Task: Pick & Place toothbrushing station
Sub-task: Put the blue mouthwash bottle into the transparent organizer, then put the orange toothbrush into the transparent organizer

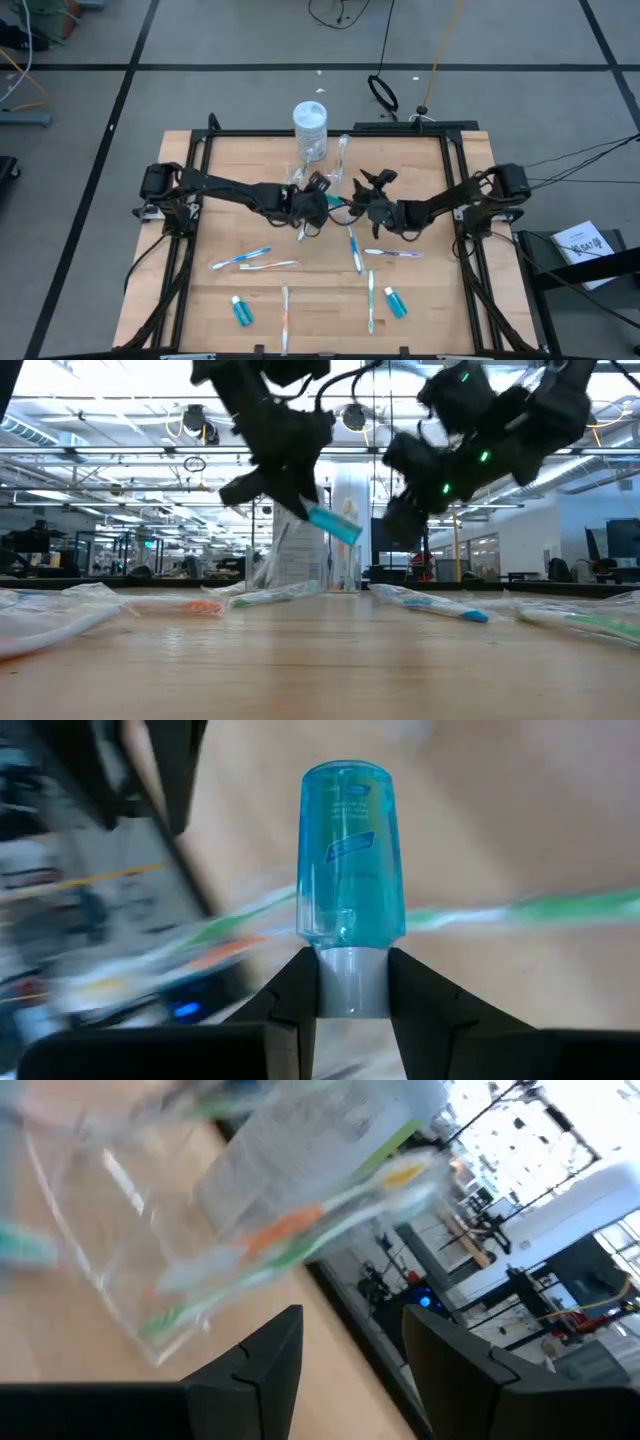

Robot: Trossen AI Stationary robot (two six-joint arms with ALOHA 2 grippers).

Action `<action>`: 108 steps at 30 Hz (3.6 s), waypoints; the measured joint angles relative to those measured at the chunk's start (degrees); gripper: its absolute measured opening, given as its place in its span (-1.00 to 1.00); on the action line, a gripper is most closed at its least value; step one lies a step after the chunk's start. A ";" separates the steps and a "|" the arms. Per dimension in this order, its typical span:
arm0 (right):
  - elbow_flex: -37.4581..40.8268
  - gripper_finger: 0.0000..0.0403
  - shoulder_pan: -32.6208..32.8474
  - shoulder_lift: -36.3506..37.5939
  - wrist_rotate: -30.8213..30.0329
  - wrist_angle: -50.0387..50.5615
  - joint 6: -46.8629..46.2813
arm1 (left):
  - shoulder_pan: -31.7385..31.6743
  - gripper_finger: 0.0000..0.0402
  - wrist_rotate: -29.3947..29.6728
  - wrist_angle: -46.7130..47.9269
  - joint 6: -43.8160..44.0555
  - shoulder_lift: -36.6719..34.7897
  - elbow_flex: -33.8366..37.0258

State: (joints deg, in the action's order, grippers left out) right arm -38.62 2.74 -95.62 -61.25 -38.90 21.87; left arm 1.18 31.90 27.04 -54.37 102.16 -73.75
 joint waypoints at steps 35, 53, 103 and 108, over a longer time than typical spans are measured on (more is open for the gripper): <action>21.91 -0.16 3.26 18.30 10.49 -13.13 -5.86 | -13.20 -0.30 -0.08 8.10 -23.77 2.77 -4.53; 21.93 -0.16 3.26 18.30 10.53 -13.15 -5.71 | -10.06 -0.13 0.96 4.39 -13.37 1.52 -4.55; 21.91 -0.16 3.26 18.28 10.59 -13.11 -6.17 | -21.45 -0.27 -21.83 -24.87 81.30 -21.15 41.15; 21.91 -0.16 3.25 18.28 10.62 -13.11 -6.18 | -22.03 -0.27 -17.20 -28.93 94.14 -19.96 43.21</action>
State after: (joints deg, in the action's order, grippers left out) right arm -16.71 5.99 -77.34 -50.63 -52.01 15.70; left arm -20.85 14.70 -1.89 39.77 82.21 -30.54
